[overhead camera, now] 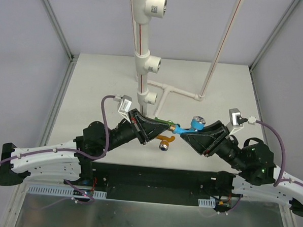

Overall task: Install the water faucets
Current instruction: Adjust the water faucet.

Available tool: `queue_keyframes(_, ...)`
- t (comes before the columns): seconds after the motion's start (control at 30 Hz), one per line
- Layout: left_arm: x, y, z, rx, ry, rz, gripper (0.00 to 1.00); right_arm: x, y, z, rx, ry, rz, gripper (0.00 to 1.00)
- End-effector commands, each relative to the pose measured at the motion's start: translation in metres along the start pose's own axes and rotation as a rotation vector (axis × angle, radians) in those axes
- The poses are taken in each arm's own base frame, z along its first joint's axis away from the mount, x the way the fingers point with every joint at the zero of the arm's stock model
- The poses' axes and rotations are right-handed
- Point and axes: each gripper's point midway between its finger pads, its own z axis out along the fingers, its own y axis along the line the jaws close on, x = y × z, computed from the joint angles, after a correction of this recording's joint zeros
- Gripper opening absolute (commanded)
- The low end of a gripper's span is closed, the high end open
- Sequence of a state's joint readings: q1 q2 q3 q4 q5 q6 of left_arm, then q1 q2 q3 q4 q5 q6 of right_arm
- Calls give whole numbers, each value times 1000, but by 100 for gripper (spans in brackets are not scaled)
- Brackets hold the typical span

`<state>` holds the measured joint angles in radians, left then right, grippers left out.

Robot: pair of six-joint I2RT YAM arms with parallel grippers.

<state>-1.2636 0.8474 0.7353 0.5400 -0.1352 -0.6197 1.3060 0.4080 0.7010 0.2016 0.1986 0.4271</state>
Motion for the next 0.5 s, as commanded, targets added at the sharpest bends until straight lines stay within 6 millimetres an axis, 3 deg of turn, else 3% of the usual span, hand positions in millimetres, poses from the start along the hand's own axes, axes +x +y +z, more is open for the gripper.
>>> queue_keyframes(0.0,-22,-29,5,87,-42,-5,1,-4,13,2,-39,5,27,0)
queue_keyframes(0.13,-19,-37,4,128,-17,-3,0,-8,4,2,-4,-25,18,0)
queue_keyframes(0.17,-18,-39,3,140,-8,0,4,-10,3,1,2,-39,16,0)
queue_keyframes(0.23,-13,-40,3,155,11,5,29,-16,2,0,12,-63,9,0)
queue_keyframes(0.27,-12,-41,2,159,18,7,32,-19,1,-1,14,-72,5,0)
queue_keyframes(0.47,-7,-48,2,199,46,10,35,-23,0,-6,32,-76,1,0)
